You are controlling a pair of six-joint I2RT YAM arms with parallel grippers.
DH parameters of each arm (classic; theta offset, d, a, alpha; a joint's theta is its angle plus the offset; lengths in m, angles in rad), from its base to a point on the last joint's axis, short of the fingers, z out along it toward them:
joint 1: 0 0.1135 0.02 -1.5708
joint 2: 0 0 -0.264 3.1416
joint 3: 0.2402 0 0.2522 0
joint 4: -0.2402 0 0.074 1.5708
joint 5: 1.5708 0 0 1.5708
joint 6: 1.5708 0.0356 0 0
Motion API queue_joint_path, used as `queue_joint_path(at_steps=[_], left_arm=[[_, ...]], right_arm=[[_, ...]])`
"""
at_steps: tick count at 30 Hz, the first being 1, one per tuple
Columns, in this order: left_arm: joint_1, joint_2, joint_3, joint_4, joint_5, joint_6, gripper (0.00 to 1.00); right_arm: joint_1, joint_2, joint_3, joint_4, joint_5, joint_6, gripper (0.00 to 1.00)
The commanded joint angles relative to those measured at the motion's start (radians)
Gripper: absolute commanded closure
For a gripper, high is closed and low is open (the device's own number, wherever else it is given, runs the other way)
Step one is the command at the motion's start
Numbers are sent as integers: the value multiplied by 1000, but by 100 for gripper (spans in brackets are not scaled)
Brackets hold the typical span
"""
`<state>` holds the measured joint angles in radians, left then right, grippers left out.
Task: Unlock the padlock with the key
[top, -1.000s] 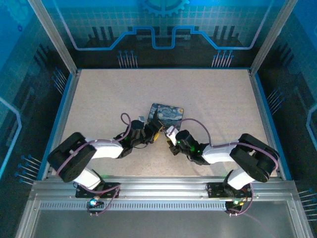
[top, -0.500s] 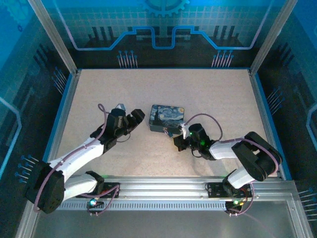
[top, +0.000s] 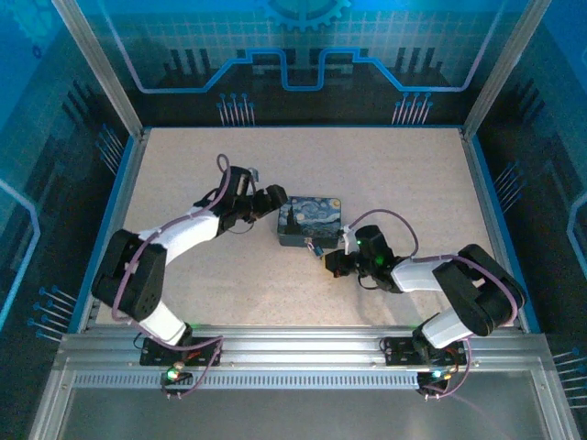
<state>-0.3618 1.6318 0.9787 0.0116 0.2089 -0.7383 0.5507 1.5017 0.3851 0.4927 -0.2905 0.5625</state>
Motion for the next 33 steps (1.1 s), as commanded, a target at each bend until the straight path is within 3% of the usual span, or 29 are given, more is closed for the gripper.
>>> queue_joint_path(at_steps=[1,10,16,24,33], left_arm=[[-5,78,71,-36,69,58,22],[-14,227,161,-80,83,89,31],[-12,205,68,-55,41,91,46],[-12,84,-158,54,-30,-31,54],[-15,-42,-295,76,-70,-98,55]], right_arm=[[-24,-12,-9,-22,-20,30,100],[-38,-17,-17,-13,-38,37,100],[-67,-21,-31,-15,-70,43,100],[-99,-2,-50,-42,-135,36,99],[-110,-43,-72,-78,-150,30,75]])
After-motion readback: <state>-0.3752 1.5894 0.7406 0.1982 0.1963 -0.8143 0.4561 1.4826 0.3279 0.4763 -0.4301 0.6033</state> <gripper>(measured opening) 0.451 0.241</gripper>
